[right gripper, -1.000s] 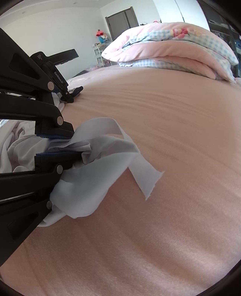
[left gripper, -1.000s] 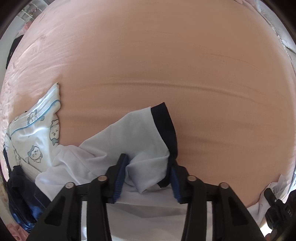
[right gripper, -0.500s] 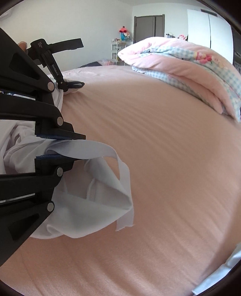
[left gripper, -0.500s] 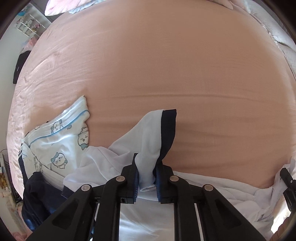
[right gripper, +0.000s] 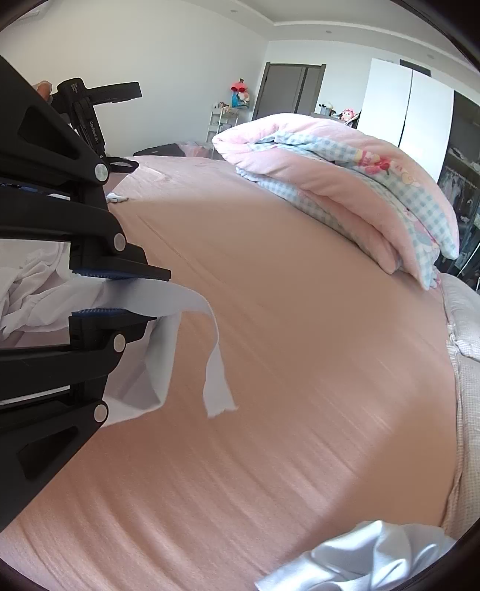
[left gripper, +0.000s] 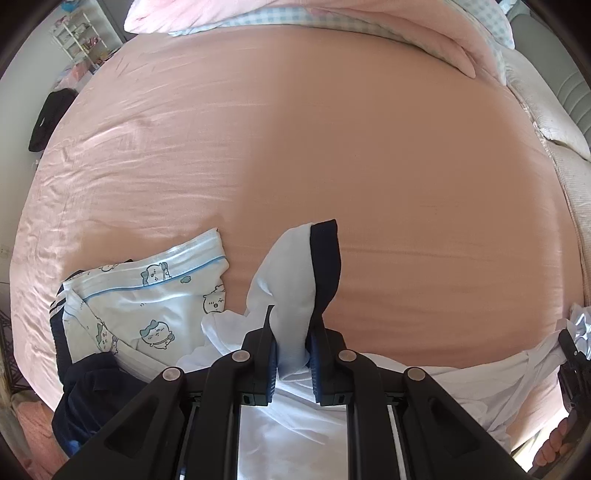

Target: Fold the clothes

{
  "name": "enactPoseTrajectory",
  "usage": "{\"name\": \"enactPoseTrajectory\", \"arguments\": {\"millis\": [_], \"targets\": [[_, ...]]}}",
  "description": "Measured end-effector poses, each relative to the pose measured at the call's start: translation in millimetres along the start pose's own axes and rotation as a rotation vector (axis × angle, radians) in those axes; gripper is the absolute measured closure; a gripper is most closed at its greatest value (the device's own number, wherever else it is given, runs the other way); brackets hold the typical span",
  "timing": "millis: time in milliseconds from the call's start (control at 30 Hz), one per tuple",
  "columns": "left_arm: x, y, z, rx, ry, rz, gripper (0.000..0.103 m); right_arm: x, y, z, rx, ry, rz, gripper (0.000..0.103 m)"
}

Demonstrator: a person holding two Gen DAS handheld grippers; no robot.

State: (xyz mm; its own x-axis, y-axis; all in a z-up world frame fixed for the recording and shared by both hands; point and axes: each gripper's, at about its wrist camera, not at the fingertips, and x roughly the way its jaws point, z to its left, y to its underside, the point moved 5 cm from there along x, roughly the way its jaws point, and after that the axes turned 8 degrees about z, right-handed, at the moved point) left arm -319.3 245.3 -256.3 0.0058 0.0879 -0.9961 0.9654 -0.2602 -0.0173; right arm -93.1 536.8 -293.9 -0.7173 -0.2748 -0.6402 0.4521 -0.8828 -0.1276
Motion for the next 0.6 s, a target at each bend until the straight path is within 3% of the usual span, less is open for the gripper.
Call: {"name": "enactPoseTrajectory", "arguments": {"millis": [333, 600], "targets": [[-1, -23, -7, -0.020, 0.027, -0.003, 0.091, -11, -50, 20, -0.031, 0.001, -0.044, 0.094], [-1, -48, -14, -0.027, 0.020, -0.016, 0.091, -7, -86, 43, -0.107, 0.090, -0.037, 0.094]]}}
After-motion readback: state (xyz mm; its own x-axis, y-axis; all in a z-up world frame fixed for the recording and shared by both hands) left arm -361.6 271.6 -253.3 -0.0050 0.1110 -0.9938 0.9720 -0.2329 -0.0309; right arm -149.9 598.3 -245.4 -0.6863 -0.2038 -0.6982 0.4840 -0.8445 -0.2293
